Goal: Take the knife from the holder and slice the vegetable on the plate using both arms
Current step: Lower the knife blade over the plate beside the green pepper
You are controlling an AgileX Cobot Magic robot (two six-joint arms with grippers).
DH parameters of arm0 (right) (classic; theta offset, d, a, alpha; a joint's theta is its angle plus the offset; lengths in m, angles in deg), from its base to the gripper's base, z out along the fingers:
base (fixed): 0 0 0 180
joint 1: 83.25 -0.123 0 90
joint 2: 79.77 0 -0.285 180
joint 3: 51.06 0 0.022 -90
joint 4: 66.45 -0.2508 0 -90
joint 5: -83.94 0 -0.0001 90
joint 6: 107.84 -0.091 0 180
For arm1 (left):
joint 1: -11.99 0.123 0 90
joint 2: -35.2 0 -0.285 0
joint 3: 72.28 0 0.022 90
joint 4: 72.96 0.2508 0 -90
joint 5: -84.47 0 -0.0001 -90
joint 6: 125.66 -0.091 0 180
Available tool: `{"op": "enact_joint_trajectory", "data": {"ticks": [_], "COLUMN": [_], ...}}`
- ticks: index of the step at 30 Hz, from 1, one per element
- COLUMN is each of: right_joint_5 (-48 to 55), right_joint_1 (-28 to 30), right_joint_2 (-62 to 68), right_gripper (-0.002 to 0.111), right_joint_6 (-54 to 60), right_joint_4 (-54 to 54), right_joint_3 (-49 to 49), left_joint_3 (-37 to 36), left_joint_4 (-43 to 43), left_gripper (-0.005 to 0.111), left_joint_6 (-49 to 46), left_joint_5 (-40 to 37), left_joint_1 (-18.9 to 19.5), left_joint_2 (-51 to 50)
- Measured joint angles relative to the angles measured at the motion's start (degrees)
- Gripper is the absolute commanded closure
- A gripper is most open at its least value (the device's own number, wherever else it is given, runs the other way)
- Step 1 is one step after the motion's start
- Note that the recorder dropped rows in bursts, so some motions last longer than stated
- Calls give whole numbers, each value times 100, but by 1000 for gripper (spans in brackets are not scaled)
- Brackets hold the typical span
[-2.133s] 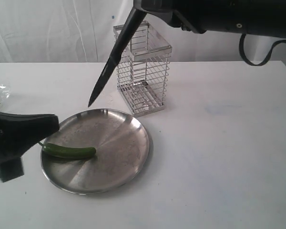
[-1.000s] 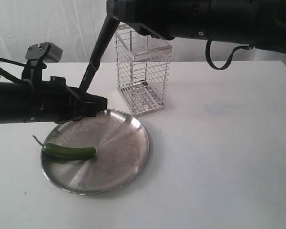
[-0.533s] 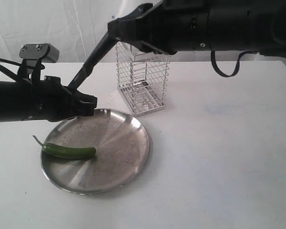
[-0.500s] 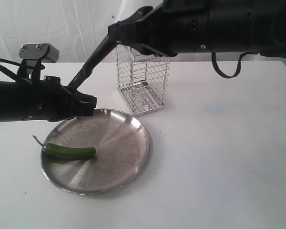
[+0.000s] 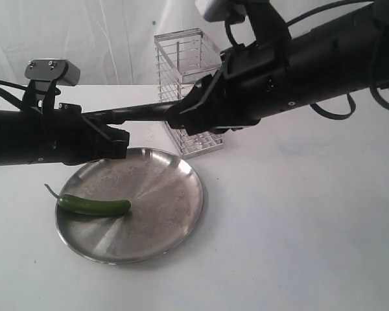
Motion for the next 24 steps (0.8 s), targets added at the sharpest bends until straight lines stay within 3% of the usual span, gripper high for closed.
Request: {"op": "enact_joint_trajectory", "data": {"ticks": [14, 24], "right_joint_5": [680, 42], "right_joint_1": [0, -5], "right_joint_2": [397, 500], "right_gripper": [103, 108], "right_joint_6": [-427, -662], "right_joint_4": [682, 705], "right_joint_3": [-442, -443], "left_joint_3": [0, 0], "left_joint_4": [0, 0], "left_gripper": [107, 107], "left_joint_6": [-35, -46], "left_joint_5": [-11, 9], "left_joint_1": [0, 0], "left_joint_2": [0, 0]}}
